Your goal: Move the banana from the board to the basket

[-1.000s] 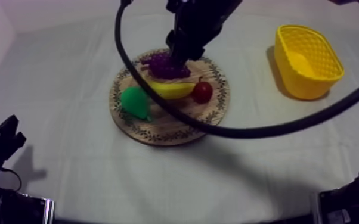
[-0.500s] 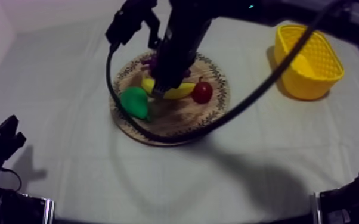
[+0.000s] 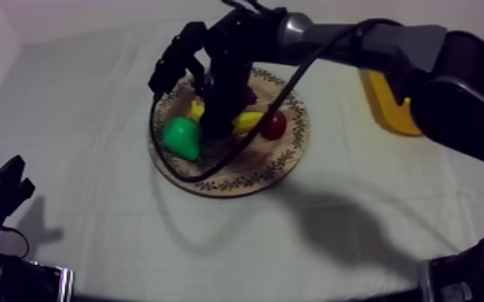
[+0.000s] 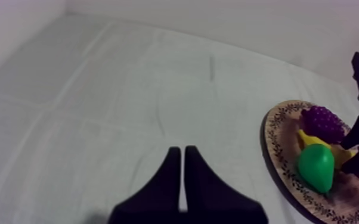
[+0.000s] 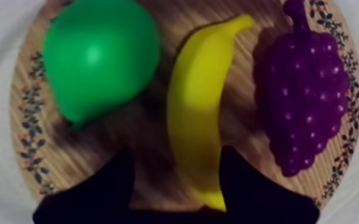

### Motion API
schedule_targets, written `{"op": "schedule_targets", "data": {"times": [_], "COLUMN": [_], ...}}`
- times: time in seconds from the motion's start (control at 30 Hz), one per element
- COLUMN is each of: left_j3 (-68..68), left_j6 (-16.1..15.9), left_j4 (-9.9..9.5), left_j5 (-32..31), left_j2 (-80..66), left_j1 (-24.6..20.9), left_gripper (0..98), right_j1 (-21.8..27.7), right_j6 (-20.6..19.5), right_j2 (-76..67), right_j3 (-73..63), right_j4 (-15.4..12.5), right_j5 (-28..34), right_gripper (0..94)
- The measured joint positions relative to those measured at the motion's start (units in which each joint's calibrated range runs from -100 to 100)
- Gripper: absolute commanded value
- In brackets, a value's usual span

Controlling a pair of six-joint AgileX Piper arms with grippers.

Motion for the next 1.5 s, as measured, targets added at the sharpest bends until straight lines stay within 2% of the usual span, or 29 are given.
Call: {"op": "schedule_targets", "data": {"times": [0.27, 0.37, 0.53, 0.63, 0.9, 1.2, 1.5], "left_j3": [0.0, 0.0, 0.0, 0.0, 0.0, 0.0, 0.0], "left_j6": [0.0, 0.0, 0.0, 0.0, 0.0, 0.0, 0.0], "left_j4": [0.0, 0.0, 0.0, 0.0, 0.0, 0.0, 0.0], "left_j5": [0.0, 0.0, 0.0, 0.0, 0.0, 0.0, 0.0], "left_j2": [0.0, 0.0, 0.0, 0.0, 0.0, 0.0, 0.0], "left_j1": [0.0, 0.0, 0.0, 0.0, 0.0, 0.0, 0.0], "left_gripper": [0.0, 0.0, 0.0, 0.0, 0.0, 0.0, 0.0], "right_j1": [1.13, 1.44, 1.95, 2.13, 2.56, 2.79, 6.5], "right_j6": [0.55, 0.9, 1.54, 1.82, 2.59, 3.75, 3.51], "right_j2": [4.71, 5.76, 6.66, 6.44, 0.44, -14.22, -31.49], "right_j3": [-5.31, -6.44, -7.23, -7.05, -2.18, 6.3, 16.1], "right_j4": [0.24, 0.24, -0.41, -0.64, -0.69, -1.97, -0.49], "right_j5": [-0.07, 0.33, 0.43, 0.65, 1.44, 4.07, 5.07], "right_gripper": [41.3, 32.0, 10.7, 5.3, 2.7, 2.7, 2.8]}}
